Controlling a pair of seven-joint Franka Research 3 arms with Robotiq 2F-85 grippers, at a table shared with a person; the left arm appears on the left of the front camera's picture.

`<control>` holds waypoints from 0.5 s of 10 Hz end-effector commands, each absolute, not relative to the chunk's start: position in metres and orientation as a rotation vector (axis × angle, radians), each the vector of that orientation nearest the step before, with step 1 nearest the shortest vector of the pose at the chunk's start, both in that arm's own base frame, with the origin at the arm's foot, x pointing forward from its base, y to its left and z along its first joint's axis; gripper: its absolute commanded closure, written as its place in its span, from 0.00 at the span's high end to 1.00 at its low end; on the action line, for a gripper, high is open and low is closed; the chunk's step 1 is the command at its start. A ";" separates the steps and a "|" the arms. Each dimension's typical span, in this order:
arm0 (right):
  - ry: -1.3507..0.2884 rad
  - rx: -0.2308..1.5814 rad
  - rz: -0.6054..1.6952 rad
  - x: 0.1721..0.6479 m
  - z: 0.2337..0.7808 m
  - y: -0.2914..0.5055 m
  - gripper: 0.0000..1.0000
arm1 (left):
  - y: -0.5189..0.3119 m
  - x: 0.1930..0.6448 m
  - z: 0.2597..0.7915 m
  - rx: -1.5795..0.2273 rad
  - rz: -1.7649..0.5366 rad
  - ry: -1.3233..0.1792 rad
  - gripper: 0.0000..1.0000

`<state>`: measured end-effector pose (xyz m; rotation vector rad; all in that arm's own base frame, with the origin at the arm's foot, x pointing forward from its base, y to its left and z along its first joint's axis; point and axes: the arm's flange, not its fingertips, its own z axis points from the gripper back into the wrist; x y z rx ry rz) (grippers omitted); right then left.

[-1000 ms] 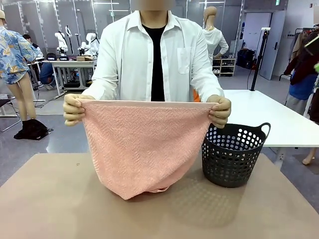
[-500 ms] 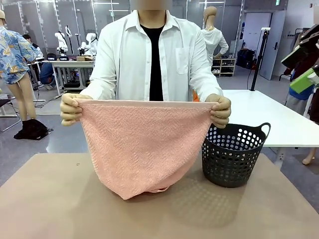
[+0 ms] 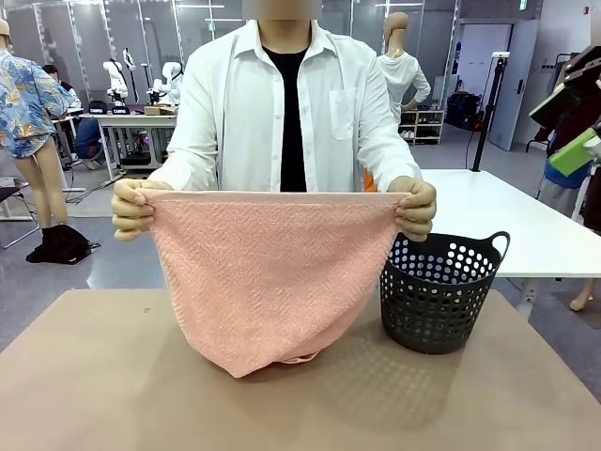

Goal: Fold the towel.
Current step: Grab the top end of the 100 cm Hotel Towel extended by the human.

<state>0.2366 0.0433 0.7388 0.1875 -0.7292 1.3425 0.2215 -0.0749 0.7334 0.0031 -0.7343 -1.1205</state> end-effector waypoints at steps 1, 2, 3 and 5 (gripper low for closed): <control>-0.687 0.119 1.433 0.236 0.751 0.065 1.00 | -0.075 0.221 0.733 0.004 -1.119 -0.735 1.00; -0.678 0.124 1.489 0.243 0.763 0.083 1.00 | -0.098 0.229 0.748 0.050 -1.184 -0.730 1.00; -0.614 0.083 1.548 0.252 0.765 0.103 1.00 | -0.114 0.241 0.754 0.097 -1.196 -0.686 1.00; -0.539 0.072 1.558 0.266 0.763 0.124 1.00 | -0.151 0.265 0.756 0.158 -1.278 -0.628 1.00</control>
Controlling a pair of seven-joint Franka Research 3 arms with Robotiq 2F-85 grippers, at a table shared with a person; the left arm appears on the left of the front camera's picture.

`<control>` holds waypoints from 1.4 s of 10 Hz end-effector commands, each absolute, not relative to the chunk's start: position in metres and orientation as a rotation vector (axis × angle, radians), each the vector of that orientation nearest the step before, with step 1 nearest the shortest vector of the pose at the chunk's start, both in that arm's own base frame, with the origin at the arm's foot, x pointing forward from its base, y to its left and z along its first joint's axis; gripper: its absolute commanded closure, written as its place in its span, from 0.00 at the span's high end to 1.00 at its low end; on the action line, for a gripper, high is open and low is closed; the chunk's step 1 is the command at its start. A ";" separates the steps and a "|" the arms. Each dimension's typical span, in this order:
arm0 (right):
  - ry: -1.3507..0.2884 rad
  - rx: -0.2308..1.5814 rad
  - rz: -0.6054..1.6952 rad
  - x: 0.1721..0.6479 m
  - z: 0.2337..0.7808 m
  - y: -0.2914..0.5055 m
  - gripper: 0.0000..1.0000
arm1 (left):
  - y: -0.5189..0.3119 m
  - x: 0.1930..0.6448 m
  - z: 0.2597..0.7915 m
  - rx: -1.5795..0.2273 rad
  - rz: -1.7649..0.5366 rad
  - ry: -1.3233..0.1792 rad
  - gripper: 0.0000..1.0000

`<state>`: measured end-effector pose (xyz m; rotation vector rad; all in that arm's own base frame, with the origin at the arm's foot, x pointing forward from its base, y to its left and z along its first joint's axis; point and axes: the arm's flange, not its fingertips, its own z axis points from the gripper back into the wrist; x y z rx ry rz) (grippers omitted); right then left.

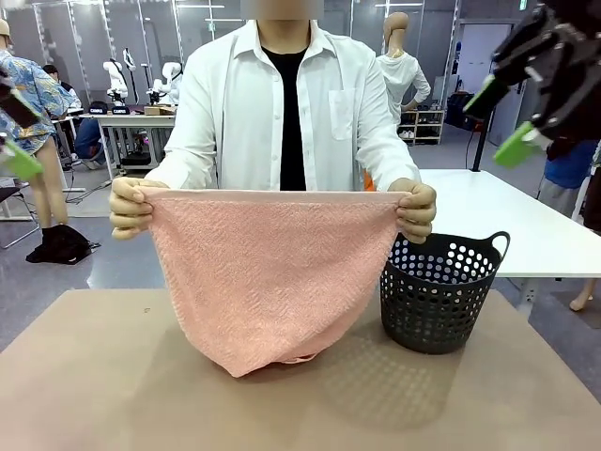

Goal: Fold the towel.
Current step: Grab the top end of the 100 cm Hotel Towel extended by the human.

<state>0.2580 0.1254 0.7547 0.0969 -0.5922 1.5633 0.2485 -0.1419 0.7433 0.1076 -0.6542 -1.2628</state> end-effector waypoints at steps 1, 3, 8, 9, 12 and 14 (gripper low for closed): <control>-0.531 0.053 1.567 0.270 0.768 0.135 1.00 | -0.166 0.273 0.758 0.194 -1.302 -0.620 1.00; -0.505 0.003 1.570 0.279 0.767 0.163 1.00 | -0.197 0.290 0.756 0.279 -1.358 -0.583 1.00; -0.441 -0.085 1.594 0.298 0.756 0.202 1.00 | -0.234 0.322 0.736 0.312 -1.514 -0.487 1.00; -0.430 -0.090 1.601 0.302 0.753 0.208 1.00 | -0.234 0.326 0.732 0.289 -1.548 -0.480 1.00; -0.397 -0.120 1.634 0.319 0.741 0.220 1.00 | -0.235 0.334 0.723 0.232 -1.589 -0.463 1.00; -0.391 -0.136 1.639 0.330 0.735 0.226 1.00 | -0.235 0.342 0.716 0.239 -1.565 -0.451 1.00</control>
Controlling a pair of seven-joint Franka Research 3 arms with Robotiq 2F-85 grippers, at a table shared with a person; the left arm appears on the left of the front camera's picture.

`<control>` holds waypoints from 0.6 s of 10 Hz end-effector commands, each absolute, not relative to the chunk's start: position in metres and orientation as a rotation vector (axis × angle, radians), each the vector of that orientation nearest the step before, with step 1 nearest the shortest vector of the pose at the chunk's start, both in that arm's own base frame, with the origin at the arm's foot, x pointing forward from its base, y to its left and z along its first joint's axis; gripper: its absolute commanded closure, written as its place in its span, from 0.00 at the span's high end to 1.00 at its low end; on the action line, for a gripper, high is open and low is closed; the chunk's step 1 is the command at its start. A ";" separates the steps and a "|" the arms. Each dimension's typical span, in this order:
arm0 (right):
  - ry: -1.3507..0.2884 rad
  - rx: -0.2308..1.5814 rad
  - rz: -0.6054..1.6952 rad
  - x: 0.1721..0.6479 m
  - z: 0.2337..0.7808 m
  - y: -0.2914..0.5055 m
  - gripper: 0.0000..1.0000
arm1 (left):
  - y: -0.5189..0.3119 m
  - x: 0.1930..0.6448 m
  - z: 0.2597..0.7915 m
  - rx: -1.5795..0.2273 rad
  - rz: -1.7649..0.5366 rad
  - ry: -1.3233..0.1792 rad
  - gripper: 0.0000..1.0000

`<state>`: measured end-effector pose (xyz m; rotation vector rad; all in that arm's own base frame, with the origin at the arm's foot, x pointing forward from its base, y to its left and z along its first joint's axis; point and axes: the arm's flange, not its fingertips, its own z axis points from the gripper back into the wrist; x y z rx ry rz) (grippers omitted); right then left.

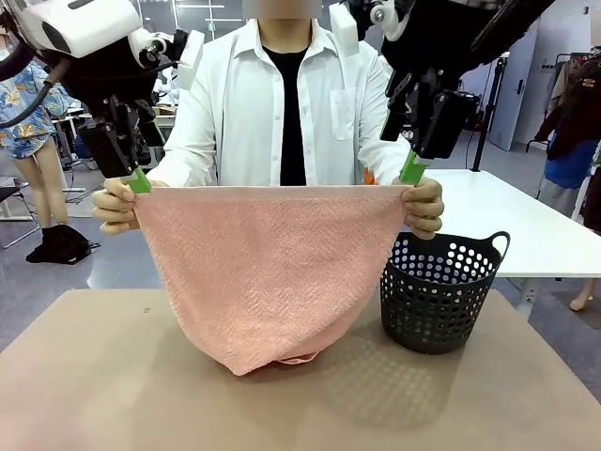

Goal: Fold the towel.
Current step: Grab the top end of the 100 cm Hotel Towel extended by the human.

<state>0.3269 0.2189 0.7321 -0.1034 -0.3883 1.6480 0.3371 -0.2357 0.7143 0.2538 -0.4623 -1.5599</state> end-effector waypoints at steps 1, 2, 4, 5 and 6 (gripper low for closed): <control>-0.391 -0.138 1.645 0.335 0.733 0.229 1.00 | -0.236 0.347 0.713 0.239 -1.565 -0.433 1.00; -0.390 -0.142 1.639 0.340 0.730 0.231 1.00 | -0.236 0.352 0.709 0.227 -1.565 -0.429 1.00; -0.374 -0.136 1.604 0.350 0.717 0.234 1.00 | -0.236 0.354 0.702 0.190 -1.571 -0.421 1.00; -0.359 -0.132 1.600 0.355 0.708 0.236 1.00 | -0.234 0.356 0.698 0.185 -1.565 -0.411 1.00; -0.357 -0.131 1.601 0.361 0.699 0.239 1.00 | -0.232 0.359 0.693 0.178 -1.562 -0.405 1.00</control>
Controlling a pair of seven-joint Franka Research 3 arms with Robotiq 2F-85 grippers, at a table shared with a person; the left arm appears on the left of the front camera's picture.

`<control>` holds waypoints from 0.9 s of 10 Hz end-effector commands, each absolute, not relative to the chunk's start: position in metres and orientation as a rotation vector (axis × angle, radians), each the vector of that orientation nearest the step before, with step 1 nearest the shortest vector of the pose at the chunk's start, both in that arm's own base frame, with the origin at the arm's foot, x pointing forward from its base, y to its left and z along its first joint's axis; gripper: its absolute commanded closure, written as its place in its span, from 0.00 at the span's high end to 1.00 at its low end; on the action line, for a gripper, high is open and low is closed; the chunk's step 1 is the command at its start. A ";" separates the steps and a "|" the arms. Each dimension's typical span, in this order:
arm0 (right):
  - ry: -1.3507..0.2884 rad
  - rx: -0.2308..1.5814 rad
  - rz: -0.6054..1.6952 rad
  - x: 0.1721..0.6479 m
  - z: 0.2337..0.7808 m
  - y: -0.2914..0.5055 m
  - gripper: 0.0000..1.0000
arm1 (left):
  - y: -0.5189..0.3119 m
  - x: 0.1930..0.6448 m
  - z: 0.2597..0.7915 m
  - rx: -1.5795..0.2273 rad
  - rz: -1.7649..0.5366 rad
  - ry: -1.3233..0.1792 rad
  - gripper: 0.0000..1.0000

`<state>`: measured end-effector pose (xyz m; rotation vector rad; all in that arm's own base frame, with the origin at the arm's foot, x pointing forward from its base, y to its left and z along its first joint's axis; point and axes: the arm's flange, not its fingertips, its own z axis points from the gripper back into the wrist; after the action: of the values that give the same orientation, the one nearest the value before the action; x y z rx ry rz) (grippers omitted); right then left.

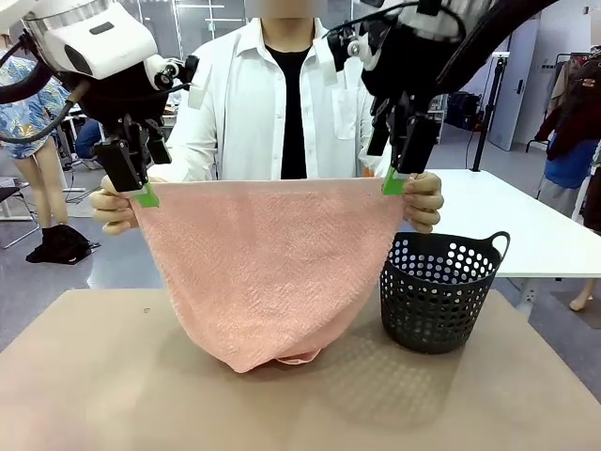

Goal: Fold the towel.
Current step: Grab the top end of the 100 cm Hotel Towel extended by the human.

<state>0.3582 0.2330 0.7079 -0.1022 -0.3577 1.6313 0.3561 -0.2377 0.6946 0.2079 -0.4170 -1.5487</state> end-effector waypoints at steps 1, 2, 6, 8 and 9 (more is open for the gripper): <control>-0.355 -0.109 1.606 0.369 0.689 0.243 1.00 | -0.232 0.364 0.687 0.166 -1.567 -0.397 1.00; -0.341 -0.108 1.608 0.375 0.680 0.246 1.00 | -0.231 0.368 0.682 0.158 -1.564 -0.386 1.00; -0.304 -0.096 1.599 0.389 0.653 0.253 1.00 | -0.227 0.375 0.664 0.120 -1.553 -0.365 1.00; -0.286 -0.095 1.591 0.394 0.643 0.253 1.00 | -0.228 0.377 0.659 0.118 -1.548 -0.346 0.53; -0.277 -0.095 1.592 0.396 0.640 0.251 1.00 | -0.228 0.378 0.659 0.117 -1.538 -0.341 0.36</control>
<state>0.3950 0.2508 0.6448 -0.0610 -0.2782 1.6208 0.3759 -0.2304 0.6590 0.1397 -0.3443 -1.5240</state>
